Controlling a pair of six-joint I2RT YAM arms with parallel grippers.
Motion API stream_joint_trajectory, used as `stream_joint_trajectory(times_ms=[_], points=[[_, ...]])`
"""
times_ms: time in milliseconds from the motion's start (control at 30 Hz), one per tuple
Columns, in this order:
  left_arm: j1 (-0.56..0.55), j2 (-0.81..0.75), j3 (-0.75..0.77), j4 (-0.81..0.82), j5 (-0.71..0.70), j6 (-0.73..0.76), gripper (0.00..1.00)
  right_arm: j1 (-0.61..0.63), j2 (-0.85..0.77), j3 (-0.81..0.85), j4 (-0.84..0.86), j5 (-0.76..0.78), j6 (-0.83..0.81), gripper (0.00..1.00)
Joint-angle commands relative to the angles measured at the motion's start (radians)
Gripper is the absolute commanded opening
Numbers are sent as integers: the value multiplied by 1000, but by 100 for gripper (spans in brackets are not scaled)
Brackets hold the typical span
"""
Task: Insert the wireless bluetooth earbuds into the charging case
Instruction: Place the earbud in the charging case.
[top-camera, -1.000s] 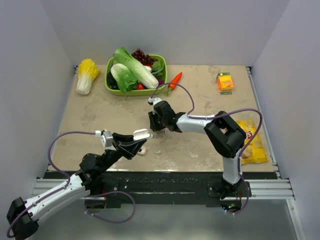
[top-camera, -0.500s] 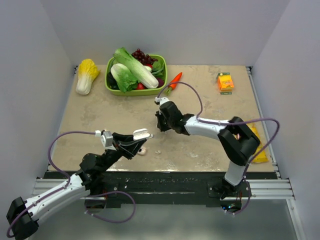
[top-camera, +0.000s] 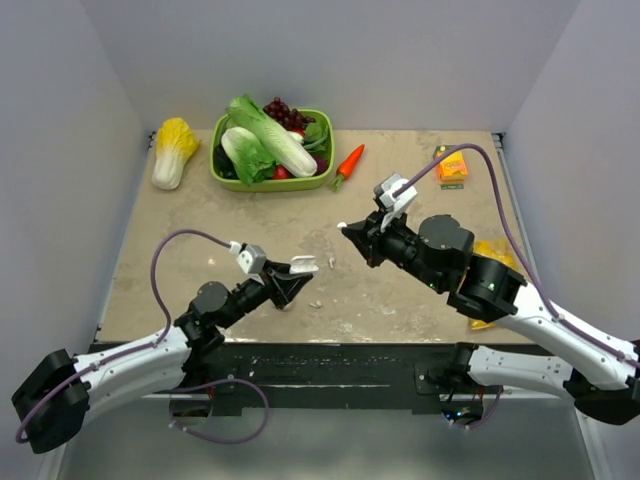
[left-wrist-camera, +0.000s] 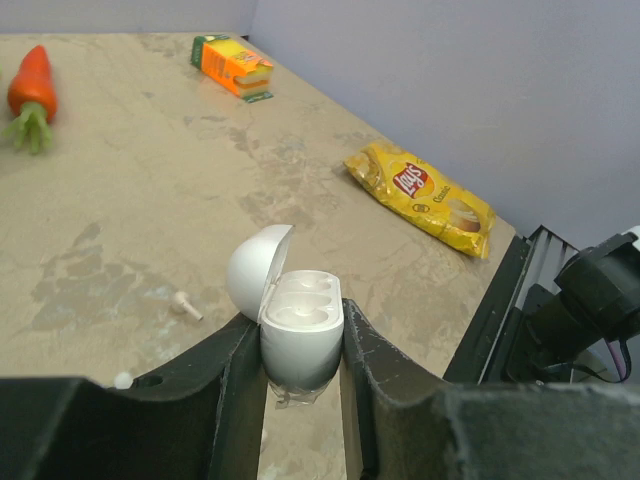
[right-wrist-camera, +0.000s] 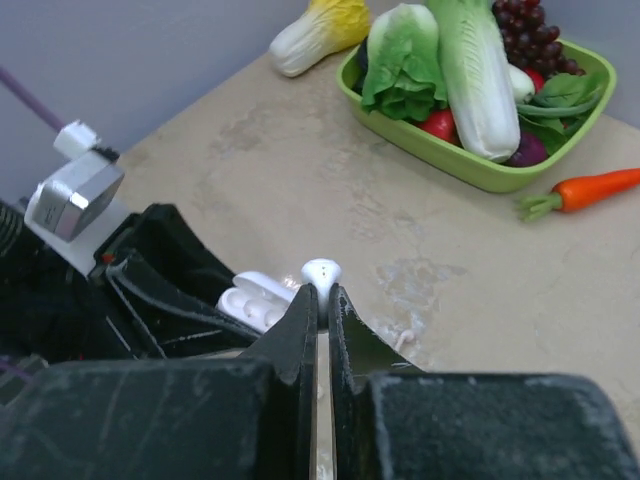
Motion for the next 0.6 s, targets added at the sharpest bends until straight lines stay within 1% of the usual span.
stream_joint_trajectory(times_ms=[0,67,100,167,200,333,367,467,567], points=[[9,42,152,62,179,87,0,-2,-38,21,-142,-223,-123,0],[11,49,215,20,242,119,0,-2,-55,26,-174,-271,-141,0],[17,62,236,-15,330,153,0,0,-58,31,-187,-312,-164,0],[23,80,305,-79,400,178,0,12,-75,31,-202,-316,-166,0],[35,97,324,-111,484,196,0,17,-78,34,-204,-319,-168,0],[83,123,370,-132,635,183,0,40,-91,37,-208,-340,-168,0],[92,135,384,-138,687,178,0,41,-98,41,-205,-345,-200,0],[114,172,420,-174,756,178,0,55,-100,49,-208,-354,-212,0],[120,201,439,-176,805,178,0,76,-88,58,-220,-347,-223,0]])
